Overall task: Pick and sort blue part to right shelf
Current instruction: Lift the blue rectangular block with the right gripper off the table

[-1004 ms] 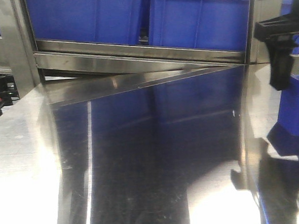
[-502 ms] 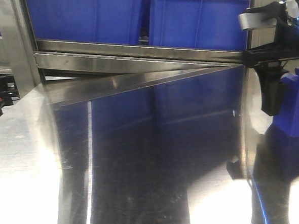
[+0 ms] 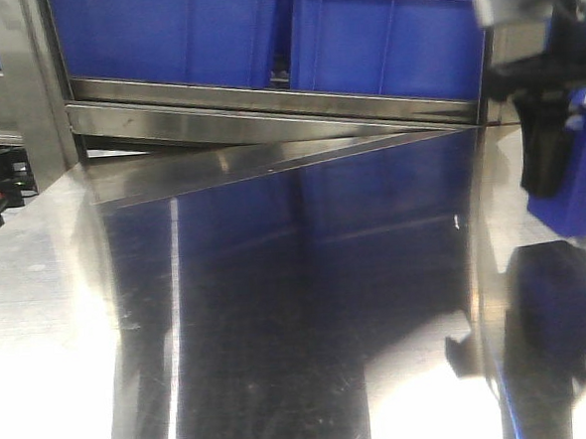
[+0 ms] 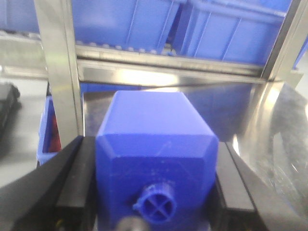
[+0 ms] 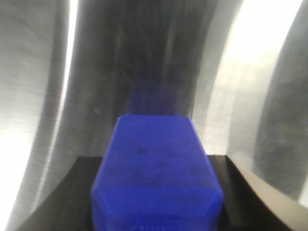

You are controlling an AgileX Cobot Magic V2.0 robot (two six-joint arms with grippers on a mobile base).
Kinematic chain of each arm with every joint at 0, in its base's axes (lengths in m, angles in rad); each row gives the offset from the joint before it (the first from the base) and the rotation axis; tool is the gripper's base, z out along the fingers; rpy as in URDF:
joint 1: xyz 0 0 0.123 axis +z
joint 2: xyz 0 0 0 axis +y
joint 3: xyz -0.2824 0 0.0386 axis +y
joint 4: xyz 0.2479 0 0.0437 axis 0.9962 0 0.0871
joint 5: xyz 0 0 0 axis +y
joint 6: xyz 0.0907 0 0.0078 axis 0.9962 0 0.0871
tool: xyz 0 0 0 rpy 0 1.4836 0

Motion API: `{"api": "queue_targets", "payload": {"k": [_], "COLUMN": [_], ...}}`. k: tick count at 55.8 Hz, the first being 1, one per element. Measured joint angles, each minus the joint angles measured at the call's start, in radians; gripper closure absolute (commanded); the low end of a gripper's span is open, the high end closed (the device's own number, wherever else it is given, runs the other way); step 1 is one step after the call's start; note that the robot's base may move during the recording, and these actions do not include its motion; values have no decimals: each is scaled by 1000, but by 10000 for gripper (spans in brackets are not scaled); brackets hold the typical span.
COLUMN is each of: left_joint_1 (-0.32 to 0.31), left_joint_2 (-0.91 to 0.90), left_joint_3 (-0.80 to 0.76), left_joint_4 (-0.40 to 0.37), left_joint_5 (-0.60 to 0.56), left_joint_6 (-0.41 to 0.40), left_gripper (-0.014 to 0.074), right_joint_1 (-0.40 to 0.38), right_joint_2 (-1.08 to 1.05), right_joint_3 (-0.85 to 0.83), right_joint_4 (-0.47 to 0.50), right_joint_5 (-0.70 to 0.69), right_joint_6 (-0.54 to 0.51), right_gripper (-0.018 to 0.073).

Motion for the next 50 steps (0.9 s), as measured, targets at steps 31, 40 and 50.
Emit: {"api": "queue_targets", "payload": {"k": [31,40,50], "left_joint_1": [0,0,0], "left_joint_2": [-405,-405,-405], "left_joint_3": [191,193,193], "left_joint_4": [105,114,116], "left_joint_5": [58,74,76], "left_joint_6": [-9,-14,-15], "left_gripper": [261,261,261], "right_joint_1": [0,0,0], "right_joint_2": [-621,-903,-1248], "right_joint_3": [507,677,799], "right_joint_4": [-2,-4,-4], "right_joint_5": [-391,-488,-527], "right_joint_6": [-51,-63,-64], "right_gripper": [407,407,407]}}
